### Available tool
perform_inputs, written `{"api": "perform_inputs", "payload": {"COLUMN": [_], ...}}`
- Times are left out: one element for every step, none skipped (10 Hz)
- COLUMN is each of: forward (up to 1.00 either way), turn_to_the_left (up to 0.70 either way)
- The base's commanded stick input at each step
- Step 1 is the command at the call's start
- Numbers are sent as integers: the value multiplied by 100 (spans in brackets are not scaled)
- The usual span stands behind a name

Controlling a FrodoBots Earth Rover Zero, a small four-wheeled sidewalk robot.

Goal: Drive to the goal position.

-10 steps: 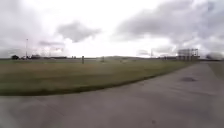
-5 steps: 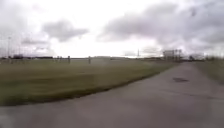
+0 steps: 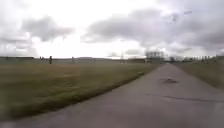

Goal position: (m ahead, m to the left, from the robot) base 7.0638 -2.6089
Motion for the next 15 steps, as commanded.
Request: {"api": "perform_inputs", "payload": {"forward": [100, 100, 100, 100, 100, 100, 100, 100, 100, 100, 100, 100, 100, 100, 100], "turn_to_the_left": [-38, -38, -38, -38, -38, -38, -38, -38, -38, -36, -29, -17, 1, 1, 1]}}
